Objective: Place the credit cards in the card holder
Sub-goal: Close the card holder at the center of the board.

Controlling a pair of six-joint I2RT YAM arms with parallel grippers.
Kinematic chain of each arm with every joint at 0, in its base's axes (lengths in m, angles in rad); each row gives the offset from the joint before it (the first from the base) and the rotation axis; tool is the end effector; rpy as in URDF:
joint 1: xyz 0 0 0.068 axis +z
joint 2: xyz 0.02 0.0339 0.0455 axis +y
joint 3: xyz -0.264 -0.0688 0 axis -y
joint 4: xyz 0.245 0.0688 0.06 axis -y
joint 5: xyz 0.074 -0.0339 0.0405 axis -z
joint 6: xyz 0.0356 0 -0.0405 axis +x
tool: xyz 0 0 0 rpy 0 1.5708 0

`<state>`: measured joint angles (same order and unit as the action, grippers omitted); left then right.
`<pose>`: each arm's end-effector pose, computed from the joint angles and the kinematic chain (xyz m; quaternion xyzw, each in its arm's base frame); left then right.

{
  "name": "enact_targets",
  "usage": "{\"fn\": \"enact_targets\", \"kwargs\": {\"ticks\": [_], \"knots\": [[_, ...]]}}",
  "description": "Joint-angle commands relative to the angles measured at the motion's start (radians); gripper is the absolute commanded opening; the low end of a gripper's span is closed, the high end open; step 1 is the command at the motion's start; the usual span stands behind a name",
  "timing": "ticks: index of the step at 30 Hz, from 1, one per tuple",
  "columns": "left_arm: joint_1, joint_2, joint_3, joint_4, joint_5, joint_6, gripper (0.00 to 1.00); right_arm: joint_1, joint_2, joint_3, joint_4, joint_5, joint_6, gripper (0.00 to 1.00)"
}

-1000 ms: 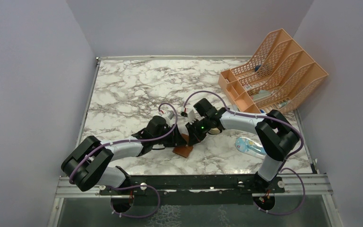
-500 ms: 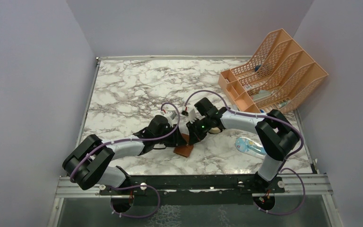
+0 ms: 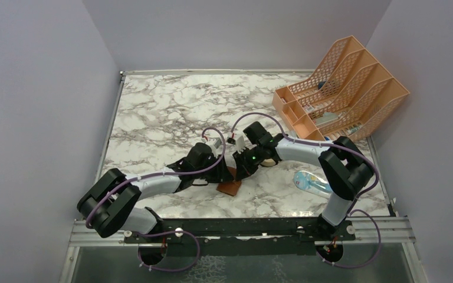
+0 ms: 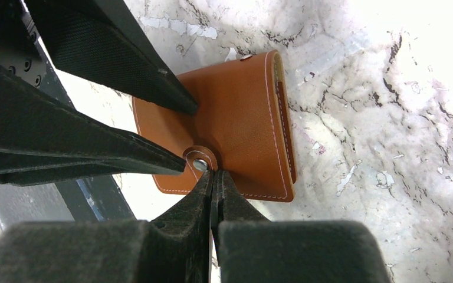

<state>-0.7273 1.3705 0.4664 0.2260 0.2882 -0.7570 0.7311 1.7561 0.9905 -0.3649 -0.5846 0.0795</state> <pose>0.1803 -0.1740 0.1490 0.0487 0.8935 -0.3842 0.2273 0.2333 0.2357 0.1527 -0.3587 0.8652 0.3409 0.0813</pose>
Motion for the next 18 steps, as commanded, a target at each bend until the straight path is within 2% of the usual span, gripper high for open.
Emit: {"fn": "enact_targets", "kwargs": {"ticks": [1, 9, 18], "knots": [[-0.015, -0.057, -0.003, -0.107, -0.052, -0.061, 0.41, -0.005, 0.012, -0.022, 0.058, 0.003, -0.02, 0.01], [-0.026, -0.079, -0.006, -0.106, -0.067, -0.094, 0.32, -0.005, 0.023, -0.023, 0.069, -0.004, -0.015, 0.01], [-0.026, -0.017, 0.003, -0.051, -0.055, -0.103, 0.31, -0.005, 0.019, -0.023, 0.069, -0.009, -0.015, 0.01]]}}
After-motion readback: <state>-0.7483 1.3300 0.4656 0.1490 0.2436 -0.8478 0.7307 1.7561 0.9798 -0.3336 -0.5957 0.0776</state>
